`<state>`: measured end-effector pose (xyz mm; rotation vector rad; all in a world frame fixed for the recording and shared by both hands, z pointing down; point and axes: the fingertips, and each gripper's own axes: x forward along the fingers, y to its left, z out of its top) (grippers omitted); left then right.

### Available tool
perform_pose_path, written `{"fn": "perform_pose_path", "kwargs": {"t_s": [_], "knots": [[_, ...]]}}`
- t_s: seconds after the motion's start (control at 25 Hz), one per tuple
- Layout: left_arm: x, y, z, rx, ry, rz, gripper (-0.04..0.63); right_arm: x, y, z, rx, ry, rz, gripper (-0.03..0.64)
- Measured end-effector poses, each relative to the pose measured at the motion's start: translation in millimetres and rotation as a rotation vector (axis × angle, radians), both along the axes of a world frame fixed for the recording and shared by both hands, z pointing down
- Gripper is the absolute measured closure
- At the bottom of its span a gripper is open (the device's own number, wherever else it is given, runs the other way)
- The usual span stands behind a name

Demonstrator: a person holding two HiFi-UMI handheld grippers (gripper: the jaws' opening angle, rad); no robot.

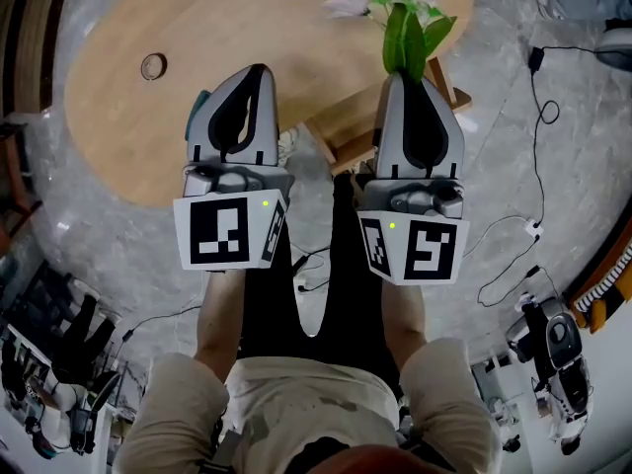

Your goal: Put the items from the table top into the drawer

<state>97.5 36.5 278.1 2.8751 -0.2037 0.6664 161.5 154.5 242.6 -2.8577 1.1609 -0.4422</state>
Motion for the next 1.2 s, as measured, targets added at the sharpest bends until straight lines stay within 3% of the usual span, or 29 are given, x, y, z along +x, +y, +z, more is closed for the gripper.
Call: {"fn": "perform_pose_path", "kwargs": {"t_s": [0.16,0.36,0.52,0.64,0.76,0.96,1.16,1.2], "knots": [[-2,7,4,0.008,-0.017,0.003,0.588,16,47,48,-0.031,-0.107,0.14,0.589],[-2,16,15,0.019,-0.039,0.022,0.588,24,124,137,-0.1,-0.268,0.394,0.589],[-7,23,20,0.023,-0.066,0.045,0.588,2,166,203,-0.204,-0.383,0.507,0.589],[-19,35,22,0.027,-0.081,0.061,0.588,-23,187,236,-0.198,-0.476,0.563,0.589],[-20,43,26,0.026,-0.089,0.077,0.588,-32,194,257,-0.179,-0.529,0.604,0.589],[-6,50,29,0.024,-0.097,0.11,0.588,-21,184,264,-0.212,-0.516,0.582,0.589],[-4,58,35,0.018,-0.105,0.12,0.588,-18,178,275,-0.088,-0.578,0.532,0.586],[-2,58,36,0.018,-0.107,0.122,0.588,-16,178,278,-0.08,-0.586,0.533,0.555]]}}
